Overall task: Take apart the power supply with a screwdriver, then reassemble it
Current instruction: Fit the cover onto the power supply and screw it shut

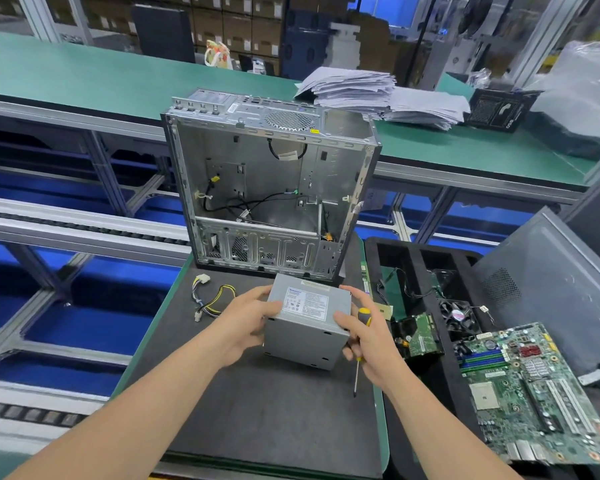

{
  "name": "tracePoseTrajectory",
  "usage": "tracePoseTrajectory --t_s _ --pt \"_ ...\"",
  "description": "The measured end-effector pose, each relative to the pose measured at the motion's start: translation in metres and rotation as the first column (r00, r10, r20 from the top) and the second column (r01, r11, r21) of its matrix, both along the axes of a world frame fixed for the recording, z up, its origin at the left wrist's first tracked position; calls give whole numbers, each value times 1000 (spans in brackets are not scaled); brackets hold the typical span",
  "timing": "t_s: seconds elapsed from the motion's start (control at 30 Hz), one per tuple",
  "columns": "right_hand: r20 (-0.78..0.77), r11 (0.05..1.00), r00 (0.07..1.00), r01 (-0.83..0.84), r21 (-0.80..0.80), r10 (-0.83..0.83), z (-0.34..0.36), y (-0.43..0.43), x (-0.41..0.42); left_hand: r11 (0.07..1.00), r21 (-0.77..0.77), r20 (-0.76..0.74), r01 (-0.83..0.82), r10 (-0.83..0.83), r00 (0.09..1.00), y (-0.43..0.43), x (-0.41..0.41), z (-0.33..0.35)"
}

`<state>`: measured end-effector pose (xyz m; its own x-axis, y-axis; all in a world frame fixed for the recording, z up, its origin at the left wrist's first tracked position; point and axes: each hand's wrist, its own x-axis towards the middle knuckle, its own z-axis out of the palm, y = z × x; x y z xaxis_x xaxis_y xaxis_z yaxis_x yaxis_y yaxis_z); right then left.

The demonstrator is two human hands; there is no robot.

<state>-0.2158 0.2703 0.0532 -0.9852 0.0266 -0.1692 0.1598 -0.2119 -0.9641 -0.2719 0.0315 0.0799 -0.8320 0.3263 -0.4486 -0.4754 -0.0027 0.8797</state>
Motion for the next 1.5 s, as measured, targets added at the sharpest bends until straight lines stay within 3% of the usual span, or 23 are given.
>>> tracePoseTrajectory --t_s 0.33,0.53,0.7,0.9,1.0,1.1,1.17,1.23,1.3,1.37,1.5 --pt "-48 999 998 -30 18 31 -1 2 6 994 68 -12 84 -84 996 -7 2 -4" --pt "-230 981 969 -43 190 86 2 -8 11 997 65 -251 -32 47 967 -18 14 -22" --pt "-212 982 970 -87 167 121 -25 -16 17 989 70 -407 -133 150 901 -20 34 -51" --pt "-105 991 994 20 129 -7 -52 -30 29 984 51 -352 -169 176 919 -40 60 -85" --pt "-78 959 988 152 241 -137 -48 -37 21 974 51 -320 -221 225 920 -36 62 -81" --pt "-91 892 946 325 313 -312 -38 -29 13 954 -57 -312 -295 264 913 -30 56 -78" --pt "9 855 915 372 360 -403 -36 -22 8 939 -128 -352 -320 259 900 -23 55 -77" --pt "165 932 936 265 249 -310 -35 -23 8 917 -140 -386 -374 297 873 -16 59 -77" --pt "225 987 969 71 147 -103 -33 -29 8 899 -134 -405 -417 334 851 -8 64 -77" --pt "216 985 976 -38 168 1 -34 -32 7 874 -204 -448 -442 318 836 -2 69 -75" --pt "220 976 975 -83 203 37 -30 -33 9 831 -293 -524 -472 273 807 6 75 -71"
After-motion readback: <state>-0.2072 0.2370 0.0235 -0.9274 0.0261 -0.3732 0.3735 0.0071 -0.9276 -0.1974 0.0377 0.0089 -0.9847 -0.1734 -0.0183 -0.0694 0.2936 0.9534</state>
